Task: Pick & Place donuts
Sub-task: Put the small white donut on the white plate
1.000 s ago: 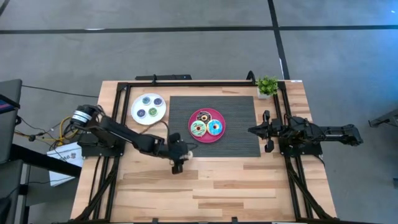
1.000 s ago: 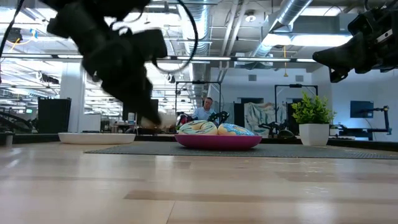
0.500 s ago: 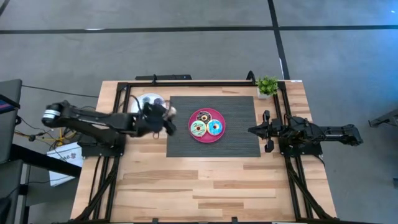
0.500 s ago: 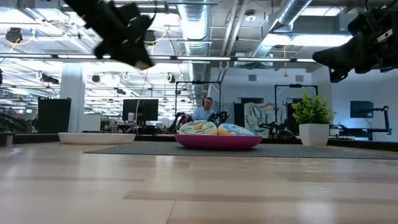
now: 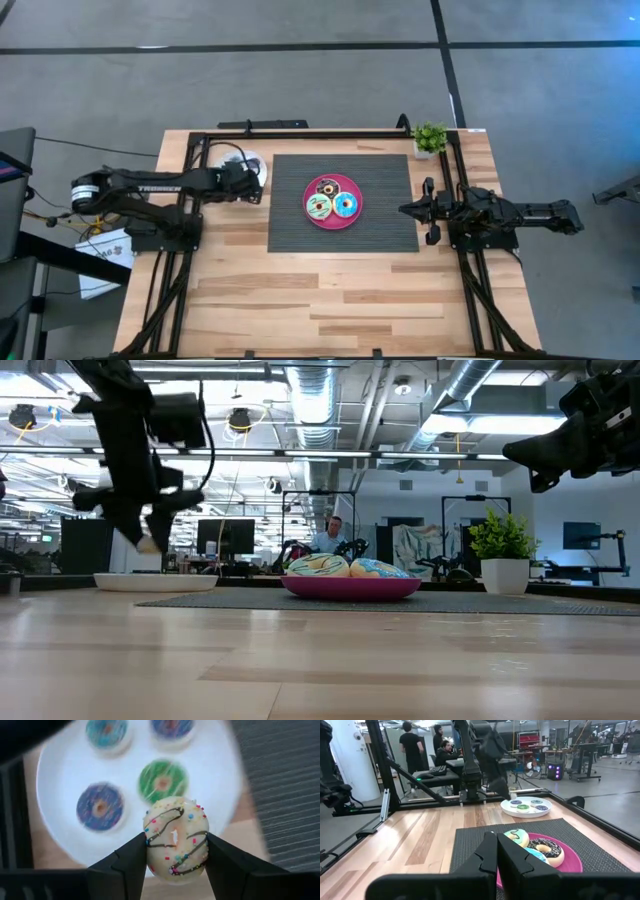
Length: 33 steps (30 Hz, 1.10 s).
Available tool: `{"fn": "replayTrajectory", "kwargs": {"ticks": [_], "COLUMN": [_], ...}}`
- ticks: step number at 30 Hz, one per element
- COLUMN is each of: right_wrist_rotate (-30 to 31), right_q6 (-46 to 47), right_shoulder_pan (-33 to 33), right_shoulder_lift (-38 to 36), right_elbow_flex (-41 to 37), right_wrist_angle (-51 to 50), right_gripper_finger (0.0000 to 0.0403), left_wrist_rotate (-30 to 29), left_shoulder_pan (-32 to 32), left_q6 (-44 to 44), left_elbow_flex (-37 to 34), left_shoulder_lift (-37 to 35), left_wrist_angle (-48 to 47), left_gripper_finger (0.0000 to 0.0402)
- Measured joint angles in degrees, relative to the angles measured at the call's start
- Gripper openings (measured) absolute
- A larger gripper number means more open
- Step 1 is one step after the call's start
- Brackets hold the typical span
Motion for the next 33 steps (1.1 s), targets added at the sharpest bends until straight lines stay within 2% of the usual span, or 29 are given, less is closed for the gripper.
{"fn": "replayTrajectory", "kwargs": {"ticks": [4,10,23,27,33], "right_wrist_rotate": [0.0,0.0,0.0,0.0,0.0], "right_q6": [0.0,0.0,0.0,0.0,0.0], "right_shoulder_pan": [0.0,0.0,0.0,0.0,0.0], "right_shoulder_lift": [0.0,0.0,0.0,0.0,0.0], "right_elbow_flex": [0.0,0.0,0.0,0.0,0.0], "right_wrist_angle": [0.0,0.0,0.0,0.0,0.0], "right_gripper_finger": [0.0000,0.0000,0.0000,0.0000,0.0000], "left_wrist_rotate": [0.6,-1.0,3.9,4.6,6.1], "left_shoulder_pan": [2.6,8.3,28.7,32.1,34.3], "left_q6": [-2.1,-0.6,8.3,12.7,15.5], "left_elbow_flex": [-0.8,-0.8,-0.8,-0.8,-0.8], "left_shoulder_lift": [2.6,4.0,4.0,4.4,9.0], "left_wrist_angle": [0.2,2.0,3.3,5.3,6.9], "left_gripper_finger": [0.0171,0.0171,0.0171,0.0171,0.0171]}}
